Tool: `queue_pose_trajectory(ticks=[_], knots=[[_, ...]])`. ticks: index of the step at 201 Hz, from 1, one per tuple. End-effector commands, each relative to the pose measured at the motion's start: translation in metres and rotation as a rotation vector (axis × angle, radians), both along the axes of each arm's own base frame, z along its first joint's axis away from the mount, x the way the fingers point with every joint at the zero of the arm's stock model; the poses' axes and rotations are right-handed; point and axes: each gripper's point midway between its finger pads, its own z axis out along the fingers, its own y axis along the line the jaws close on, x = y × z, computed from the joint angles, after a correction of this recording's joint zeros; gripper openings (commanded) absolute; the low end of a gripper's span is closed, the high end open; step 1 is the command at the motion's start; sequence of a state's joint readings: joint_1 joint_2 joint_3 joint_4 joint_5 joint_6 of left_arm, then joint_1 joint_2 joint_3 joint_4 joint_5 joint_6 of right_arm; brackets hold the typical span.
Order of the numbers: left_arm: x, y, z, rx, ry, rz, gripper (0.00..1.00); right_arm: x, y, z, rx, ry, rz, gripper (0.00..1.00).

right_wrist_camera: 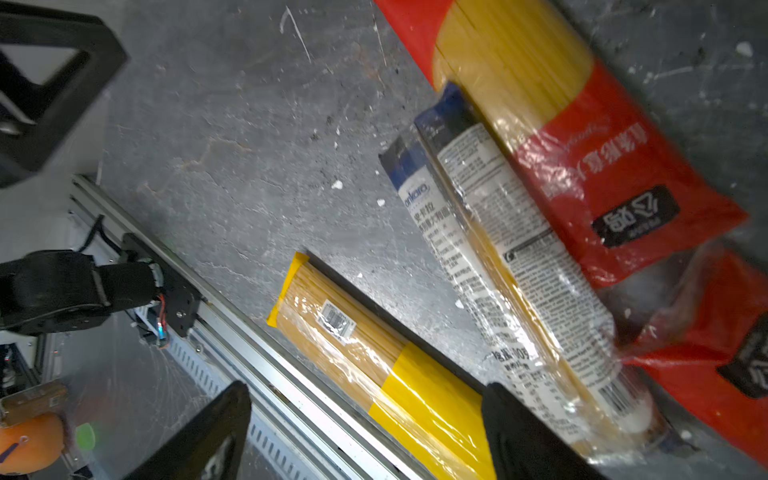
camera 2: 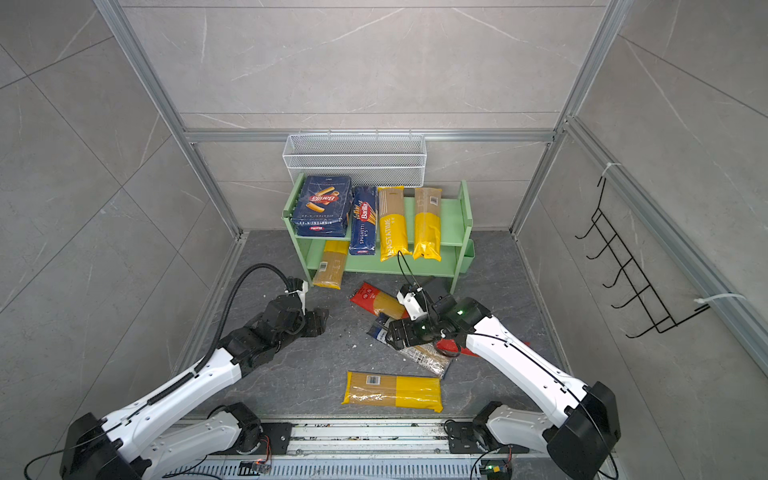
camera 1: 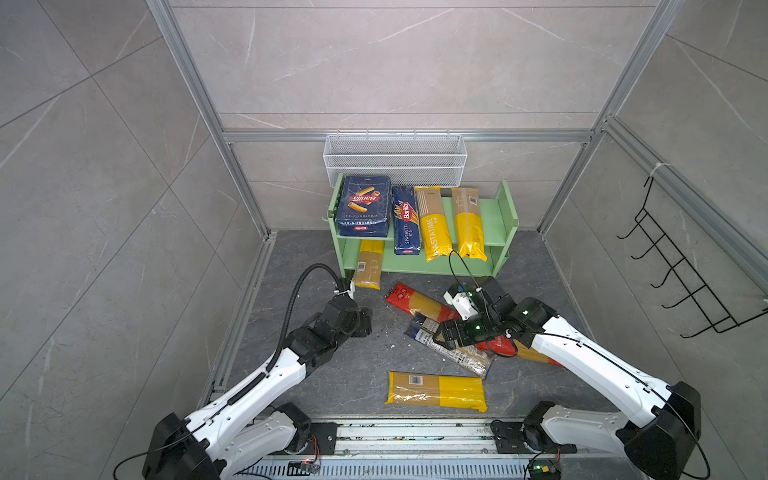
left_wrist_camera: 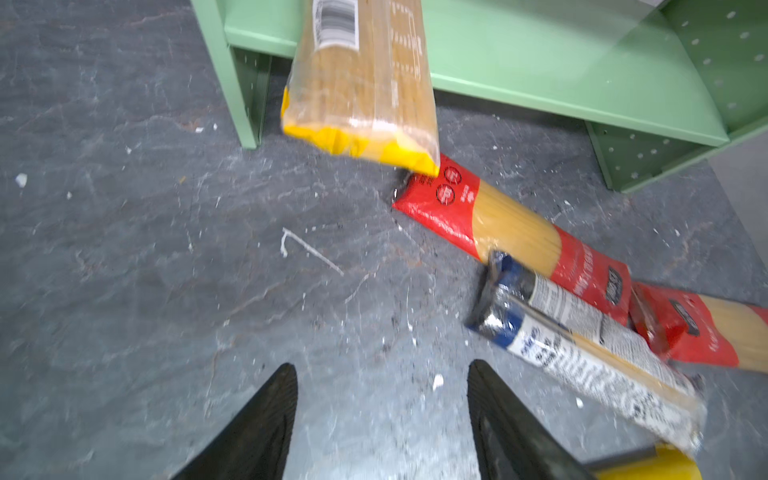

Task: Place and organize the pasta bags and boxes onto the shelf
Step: 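Grasp the yellow-banded spaghetti bag nearest the robot with the right gripper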

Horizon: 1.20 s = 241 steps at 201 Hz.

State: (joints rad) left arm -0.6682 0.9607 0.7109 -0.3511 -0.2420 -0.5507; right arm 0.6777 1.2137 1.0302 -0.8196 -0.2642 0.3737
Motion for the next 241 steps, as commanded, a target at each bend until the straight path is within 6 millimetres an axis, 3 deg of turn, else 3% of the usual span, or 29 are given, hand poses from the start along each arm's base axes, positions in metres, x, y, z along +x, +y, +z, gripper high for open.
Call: queue_pose_trajectory(ticks=[1,65,85,91,101,150,205,241], knots=[[-0.019,0.022,-0.003,-0.003,0.037,0.07,0.68,-0.015,-0.016,-0.016,-0.109,0.012,-0.036,0.89],[-0.056,0.057,-0.01,-0.002,0.112,0.154,0.74,-0.054,-0.013,-0.049,-0.346,-0.017,0.086,0.9],[-0.06,0.054,-0.011,-0.027,0.122,0.14,0.86,-0.064,-0.007,-0.056,-0.406,-0.031,0.144,0.91],[-0.06,0.053,-0.011,-0.031,0.123,0.137,0.91,-0.067,-0.005,-0.058,-0.425,-0.033,0.165,0.98],[-0.061,0.053,-0.012,-0.038,0.124,0.137,0.99,-0.074,-0.002,-0.063,-0.455,-0.029,0.203,0.99],[-0.069,0.058,-0.013,-0.077,0.119,0.149,1.0,-0.085,-0.005,-0.082,-0.559,-0.032,0.295,0.99],[-0.081,0.083,-0.019,-0.053,0.137,0.249,1.0,-0.088,0.02,-0.104,-0.534,0.004,0.393,0.99],[-0.085,0.089,-0.018,-0.062,0.144,0.285,1.0,-0.092,0.033,-0.12,-0.511,0.039,0.44,0.99]])
